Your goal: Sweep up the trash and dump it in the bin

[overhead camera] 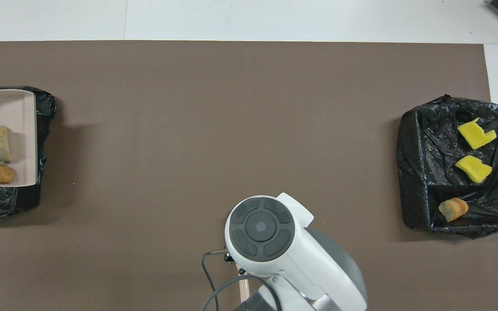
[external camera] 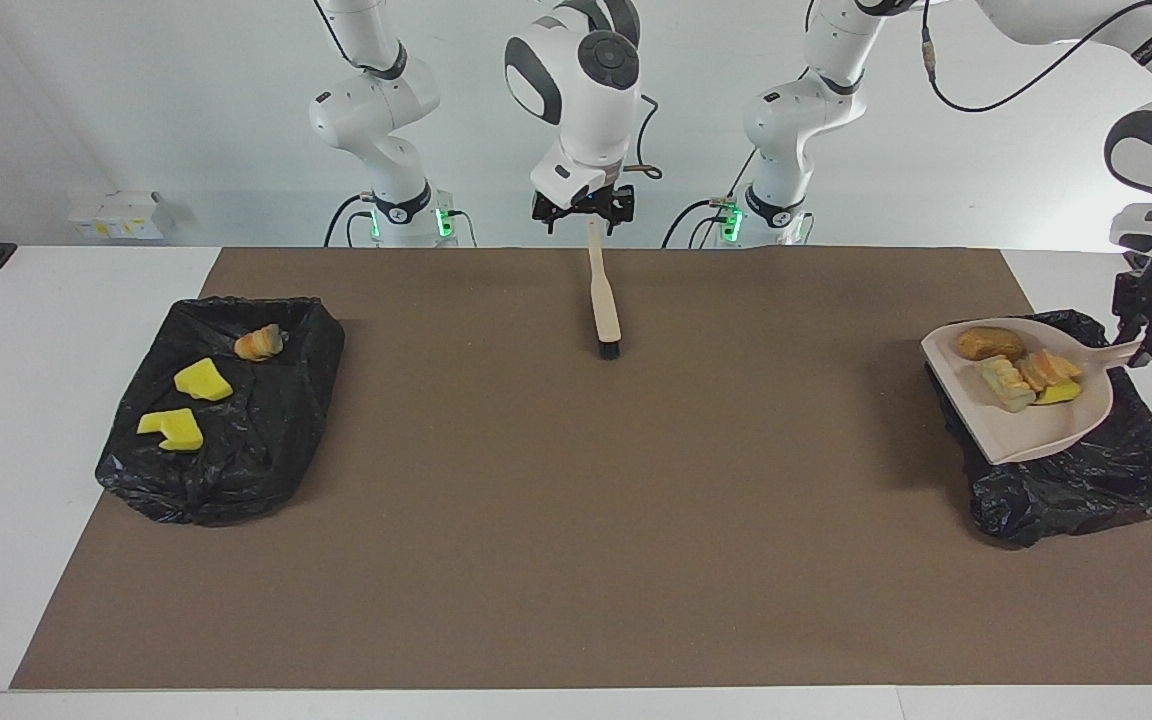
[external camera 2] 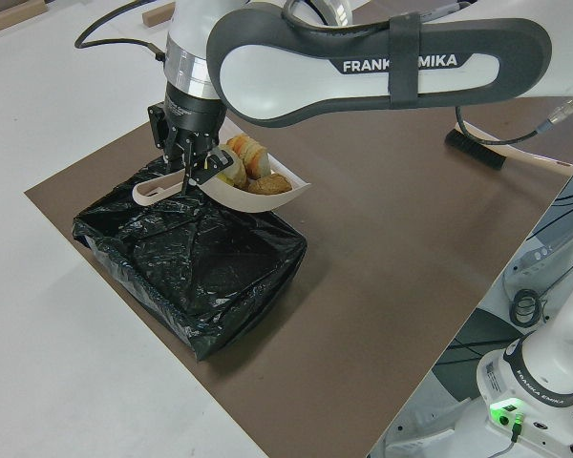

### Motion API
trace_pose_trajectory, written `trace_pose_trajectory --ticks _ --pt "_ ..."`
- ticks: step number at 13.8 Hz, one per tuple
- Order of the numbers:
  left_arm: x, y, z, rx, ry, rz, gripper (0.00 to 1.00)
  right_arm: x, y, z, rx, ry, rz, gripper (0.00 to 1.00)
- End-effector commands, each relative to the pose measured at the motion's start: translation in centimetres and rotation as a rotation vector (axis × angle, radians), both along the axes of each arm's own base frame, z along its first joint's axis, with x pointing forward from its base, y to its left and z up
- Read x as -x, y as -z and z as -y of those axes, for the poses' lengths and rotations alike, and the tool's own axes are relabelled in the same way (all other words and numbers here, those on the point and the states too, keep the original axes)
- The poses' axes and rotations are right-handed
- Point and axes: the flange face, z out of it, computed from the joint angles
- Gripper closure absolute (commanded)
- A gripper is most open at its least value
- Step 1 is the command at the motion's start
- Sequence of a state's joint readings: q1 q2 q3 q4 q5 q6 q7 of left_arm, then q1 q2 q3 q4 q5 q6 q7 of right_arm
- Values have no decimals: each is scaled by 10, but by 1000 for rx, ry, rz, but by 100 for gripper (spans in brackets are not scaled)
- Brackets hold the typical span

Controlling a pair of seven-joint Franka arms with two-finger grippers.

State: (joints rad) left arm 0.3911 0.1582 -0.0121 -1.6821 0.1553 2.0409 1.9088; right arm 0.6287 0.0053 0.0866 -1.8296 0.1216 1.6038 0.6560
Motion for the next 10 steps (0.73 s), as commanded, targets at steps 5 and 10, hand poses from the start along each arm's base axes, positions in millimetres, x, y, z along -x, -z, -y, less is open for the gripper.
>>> trace_pose_trajectory --ticks 5,10 --pt "-5 -17 -50 -147 34 39 100 -83 -98 126 -97 -116 20 0" --pt "-6 -23 -51 -386 -40 38 100 -120 -120 233 71 -215 108 0"
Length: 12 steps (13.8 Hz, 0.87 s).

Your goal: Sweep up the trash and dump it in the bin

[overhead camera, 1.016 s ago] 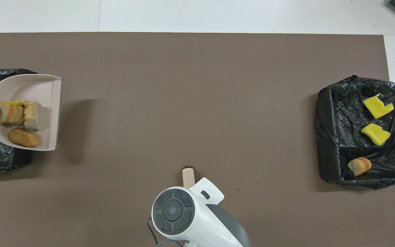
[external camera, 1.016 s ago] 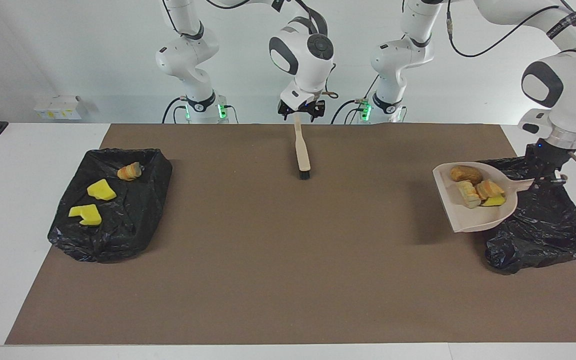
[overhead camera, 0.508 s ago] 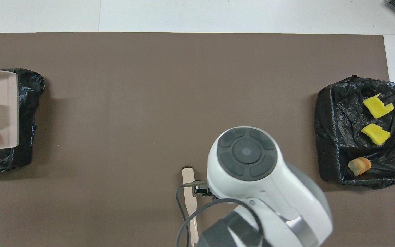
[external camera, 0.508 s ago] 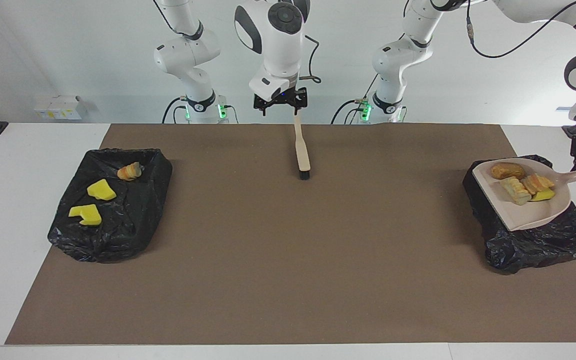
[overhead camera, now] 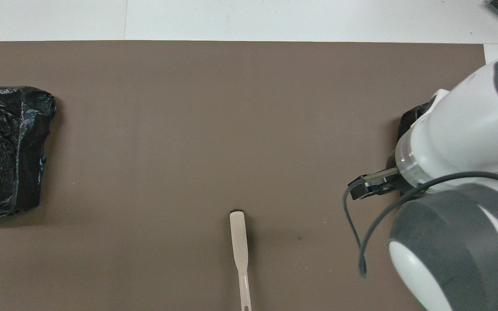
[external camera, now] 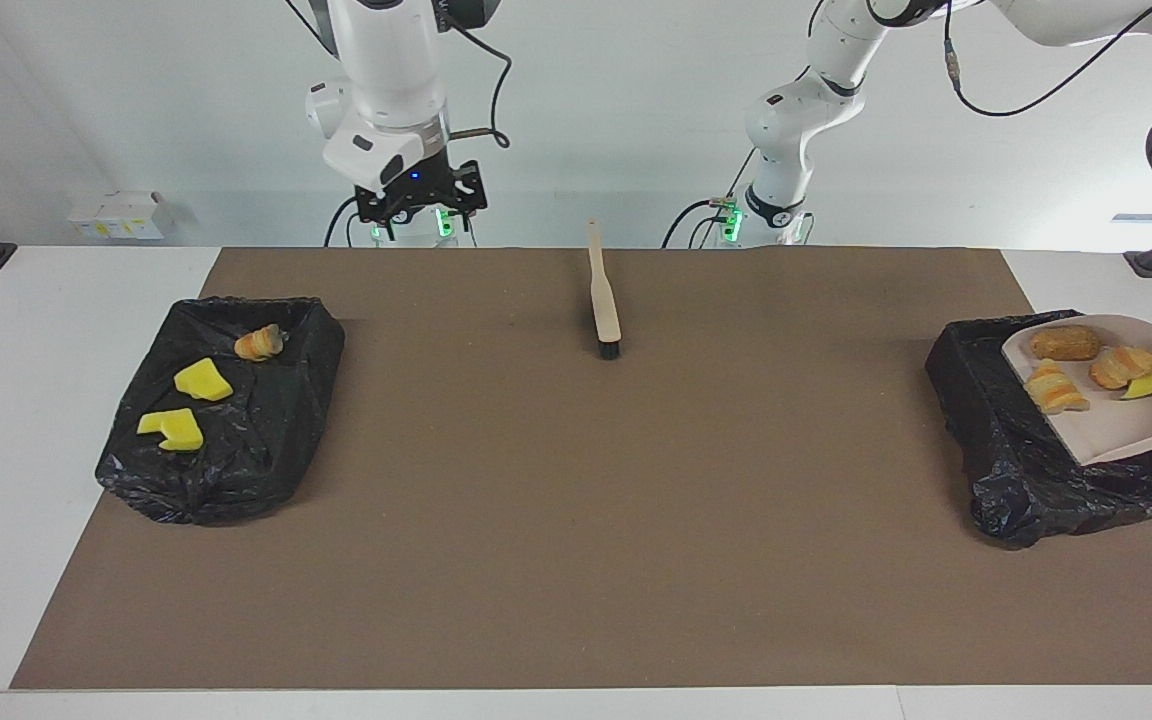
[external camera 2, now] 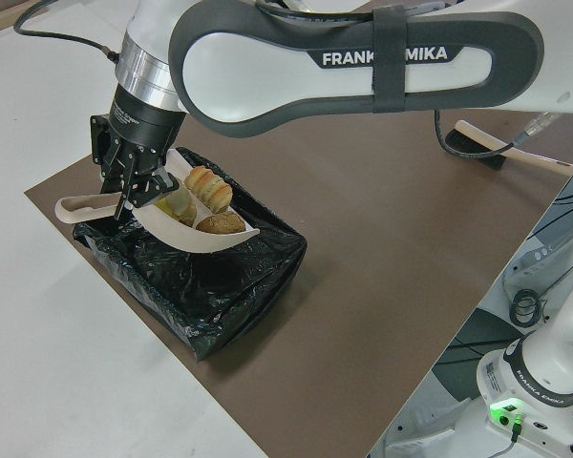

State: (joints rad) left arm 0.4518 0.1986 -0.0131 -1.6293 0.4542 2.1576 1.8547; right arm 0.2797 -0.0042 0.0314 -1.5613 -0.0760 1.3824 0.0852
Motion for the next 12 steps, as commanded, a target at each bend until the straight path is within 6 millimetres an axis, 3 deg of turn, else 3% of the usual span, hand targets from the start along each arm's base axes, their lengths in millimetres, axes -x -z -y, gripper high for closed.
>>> trace_pose_trajectory --ticks 1,3,9,11,12 --pt "-3 -5 4 -129 -82 34 100 -14 -13 48 33 -9 28 0" --pt "-1 -5 6 -203 -104 39 100 -24 -20 89 13 15 33 0" --pt "-15 -15 28 -396 -55 71 100 -34 -29 187 -10 -41 80 0" --pt "-16 -16 33 -412 -72 84 100 -33 -28 207 -15 -38 75 0" --pt "-16 -16 33 -426 -95 90 100 -33 -29 203 -15 -17 78 0"
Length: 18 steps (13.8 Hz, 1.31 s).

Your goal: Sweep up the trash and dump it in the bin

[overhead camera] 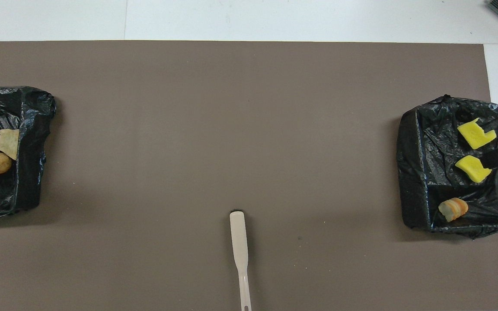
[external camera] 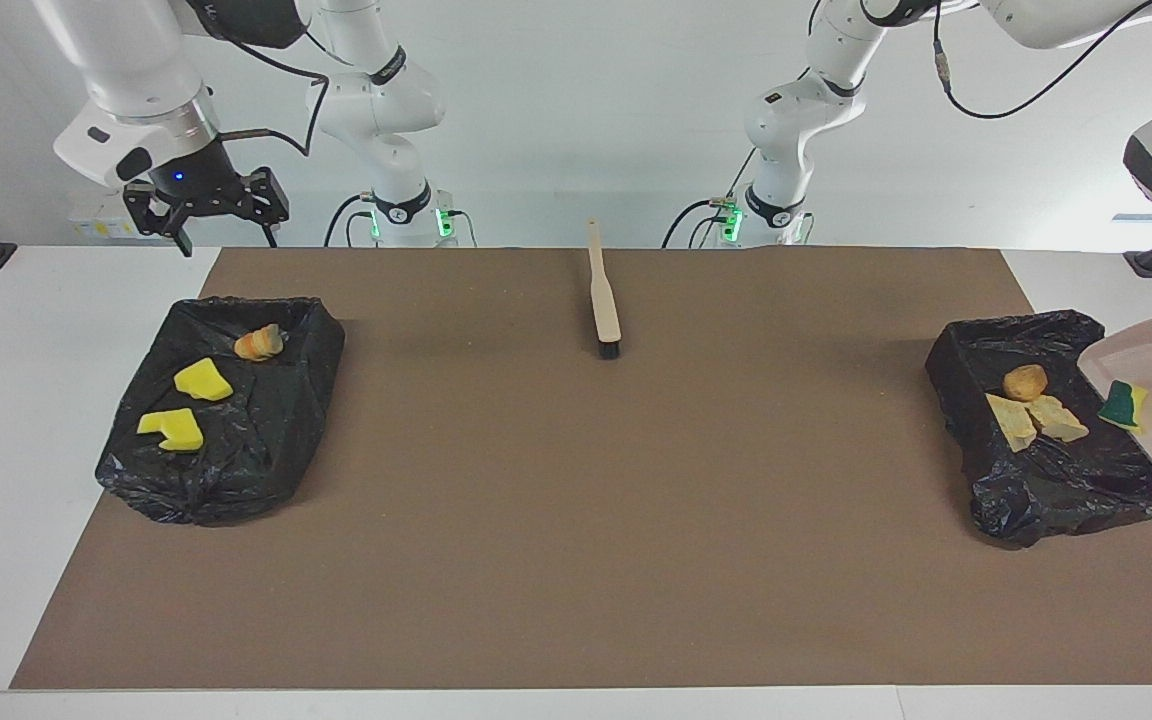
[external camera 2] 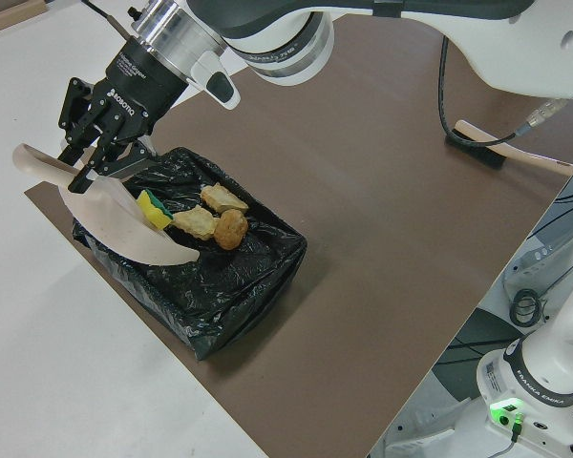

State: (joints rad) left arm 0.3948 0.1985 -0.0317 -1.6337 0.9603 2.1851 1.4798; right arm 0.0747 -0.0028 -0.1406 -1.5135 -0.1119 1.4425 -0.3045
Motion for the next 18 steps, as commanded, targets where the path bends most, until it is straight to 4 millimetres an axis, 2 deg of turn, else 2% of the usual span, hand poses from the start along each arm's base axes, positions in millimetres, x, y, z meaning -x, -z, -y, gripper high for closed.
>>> trace_pose_trajectory --ticks 1,2,4,6,10,13,15,16,18 --pt "6 -6 1 -44 -43 23 100 -4 -4 -7 8 50 18 0" --pt "7 -6 1 -46 -46 24 100 -4 -3 -11 1 121 23 0" --pt "0 -11 20 -77 -22 11 100 -2 -6 -19 -86 198 36 0" --pt "4 -19 32 -107 -65 -10 100 3 -8 -20 -95 265 41 0" --pt "11 -19 48 -157 -193 -42 100 12 -2 -21 -99 281 32 0" --pt "7 -22 79 -228 -161 -51 100 11 -2 -22 -101 276 49 0" --pt "8 -22 78 -235 -171 -36 100 10 -2 -25 -99 269 52 0" --pt "12 -21 78 -236 -202 -17 100 10 -2 -25 -99 269 52 0" --pt "37 -5 84 -254 -221 18 100 10 -2 -25 -100 268 52 0"
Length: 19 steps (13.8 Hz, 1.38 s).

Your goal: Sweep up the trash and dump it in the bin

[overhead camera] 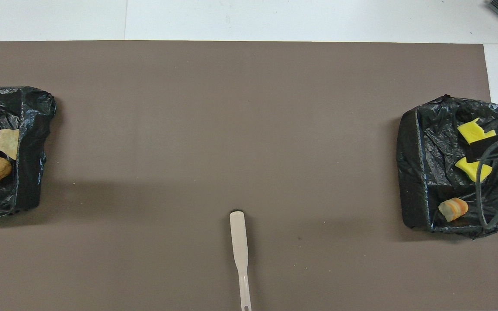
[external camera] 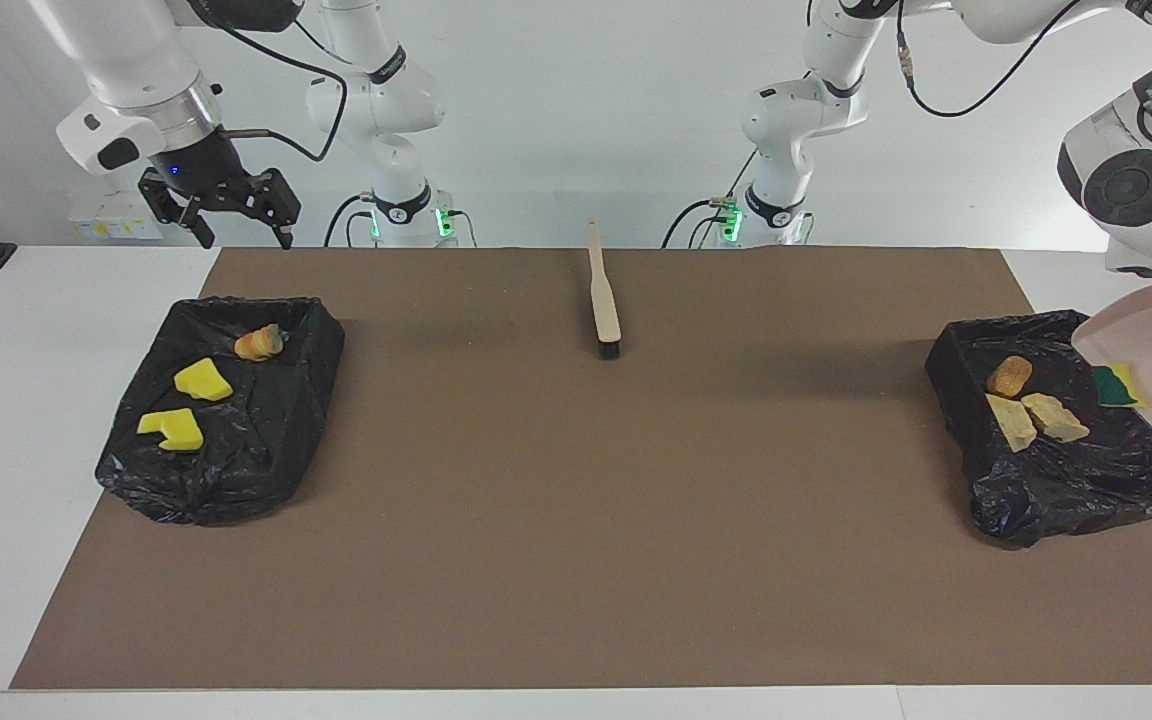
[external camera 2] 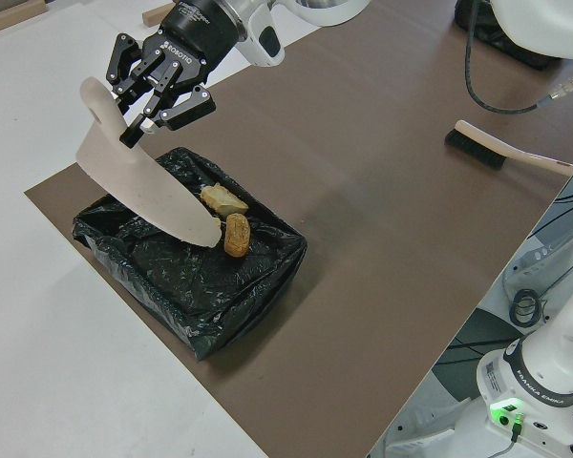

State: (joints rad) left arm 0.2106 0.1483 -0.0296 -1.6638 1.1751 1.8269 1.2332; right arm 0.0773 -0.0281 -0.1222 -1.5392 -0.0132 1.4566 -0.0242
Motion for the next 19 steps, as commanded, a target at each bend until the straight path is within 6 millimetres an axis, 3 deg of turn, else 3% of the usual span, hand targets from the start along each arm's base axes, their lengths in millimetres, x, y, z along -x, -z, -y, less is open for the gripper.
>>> trace_pose_trajectory --ticks 1,6,11,14,19 --pt "37 14 12 -60 -12 52 100 5 0 -4 -16 12 18 0" --pt "33 31 20 -66 10 54 100 4 0 -3 -9 -6 18 0" --pt "28 52 12 -74 44 -13 100 6 -4 0 -4 20 27 0" --pt "26 50 14 -86 103 -95 100 5 -5 -20 8 -19 28 0" --pt "15 42 24 -141 244 -195 100 6 -6 -14 -4 -14 30 0"
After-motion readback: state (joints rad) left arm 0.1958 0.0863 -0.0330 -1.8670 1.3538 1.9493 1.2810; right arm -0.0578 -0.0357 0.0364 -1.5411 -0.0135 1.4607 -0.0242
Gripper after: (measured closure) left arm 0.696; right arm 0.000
